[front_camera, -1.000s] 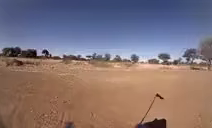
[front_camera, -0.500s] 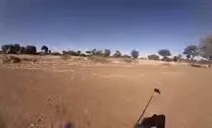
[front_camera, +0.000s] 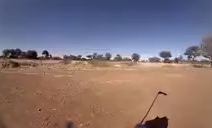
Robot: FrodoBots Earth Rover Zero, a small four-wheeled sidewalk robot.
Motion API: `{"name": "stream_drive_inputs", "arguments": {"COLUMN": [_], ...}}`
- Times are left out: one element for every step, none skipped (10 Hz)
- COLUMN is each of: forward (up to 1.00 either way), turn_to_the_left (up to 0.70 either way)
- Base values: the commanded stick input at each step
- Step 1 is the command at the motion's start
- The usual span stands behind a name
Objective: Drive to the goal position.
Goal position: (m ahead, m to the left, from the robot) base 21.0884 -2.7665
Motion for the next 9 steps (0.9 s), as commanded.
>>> {"name": "stream_drive_inputs", "arguments": {"forward": [0.50,0.50,0.50,0.50,0.50,0.50,0.50,0.50,0.50], "turn_to_the_left": [0.00,0.00,0.00,0.00,0.00,0.00,0.00,0.00,0.00]}}
